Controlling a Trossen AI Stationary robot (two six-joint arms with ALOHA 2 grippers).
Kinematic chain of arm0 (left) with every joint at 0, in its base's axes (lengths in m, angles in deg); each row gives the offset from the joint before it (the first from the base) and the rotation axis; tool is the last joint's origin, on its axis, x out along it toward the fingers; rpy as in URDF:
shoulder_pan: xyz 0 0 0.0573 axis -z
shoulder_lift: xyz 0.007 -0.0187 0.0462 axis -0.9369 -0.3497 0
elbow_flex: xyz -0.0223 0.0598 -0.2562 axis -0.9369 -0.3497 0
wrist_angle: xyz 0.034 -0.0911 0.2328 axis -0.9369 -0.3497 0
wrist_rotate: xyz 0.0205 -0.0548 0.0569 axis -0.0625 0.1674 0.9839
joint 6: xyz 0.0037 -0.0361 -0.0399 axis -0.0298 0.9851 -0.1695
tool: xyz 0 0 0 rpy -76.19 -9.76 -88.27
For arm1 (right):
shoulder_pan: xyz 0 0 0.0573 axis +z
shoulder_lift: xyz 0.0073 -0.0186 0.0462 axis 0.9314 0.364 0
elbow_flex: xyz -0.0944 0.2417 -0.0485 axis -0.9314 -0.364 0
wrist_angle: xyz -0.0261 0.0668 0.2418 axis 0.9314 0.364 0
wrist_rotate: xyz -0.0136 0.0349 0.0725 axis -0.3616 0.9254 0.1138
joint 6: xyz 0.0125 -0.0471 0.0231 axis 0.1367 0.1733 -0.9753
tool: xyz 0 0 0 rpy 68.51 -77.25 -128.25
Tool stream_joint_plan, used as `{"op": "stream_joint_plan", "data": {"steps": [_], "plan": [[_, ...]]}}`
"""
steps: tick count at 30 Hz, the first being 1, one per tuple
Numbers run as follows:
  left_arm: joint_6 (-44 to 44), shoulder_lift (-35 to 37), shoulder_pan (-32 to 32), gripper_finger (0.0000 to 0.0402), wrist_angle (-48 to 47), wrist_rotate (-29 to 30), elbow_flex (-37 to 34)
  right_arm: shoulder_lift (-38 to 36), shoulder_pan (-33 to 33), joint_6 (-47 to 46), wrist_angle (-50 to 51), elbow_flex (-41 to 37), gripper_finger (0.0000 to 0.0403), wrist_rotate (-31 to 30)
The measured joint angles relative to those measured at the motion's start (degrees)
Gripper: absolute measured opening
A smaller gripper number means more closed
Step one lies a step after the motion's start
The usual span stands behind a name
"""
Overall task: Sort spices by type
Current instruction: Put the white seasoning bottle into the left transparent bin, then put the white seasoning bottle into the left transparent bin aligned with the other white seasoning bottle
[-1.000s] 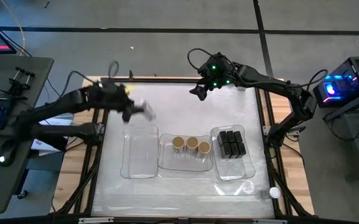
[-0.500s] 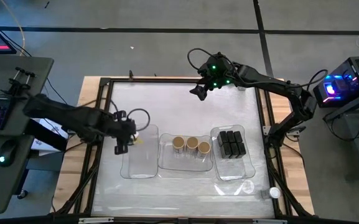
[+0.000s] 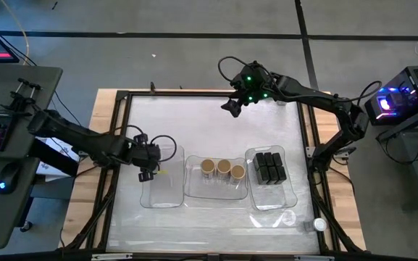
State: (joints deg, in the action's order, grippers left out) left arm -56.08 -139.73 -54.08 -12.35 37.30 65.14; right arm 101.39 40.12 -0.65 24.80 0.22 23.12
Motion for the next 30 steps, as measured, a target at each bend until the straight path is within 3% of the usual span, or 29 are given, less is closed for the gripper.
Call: {"op": "stream_joint_plan", "data": {"steps": [5,12,16,30], "plan": [[0.32,0.09,0.06,0.0153,1.07,0.41,-1.64,0.0,0.0,-0.01,0.0,0.0,0.0322,0.0],[0.43,0.04,-0.1,0.024,0.25,-1.7,-1.68,0.0,0.0,-0.25,0.0,0.0,0.0322,0.0],[0.15,0.04,-0.67,0.0269,0.08,-4.69,-1.4,0.0,0.0,-0.25,0.0,0.0,0.0322,0.0],[-12.48,0.04,-5.62,0.0279,-4.82,-5.71,9.58,-0.05,-1.48,0.19,0.3,0.0,0.0322,0.02]]}}
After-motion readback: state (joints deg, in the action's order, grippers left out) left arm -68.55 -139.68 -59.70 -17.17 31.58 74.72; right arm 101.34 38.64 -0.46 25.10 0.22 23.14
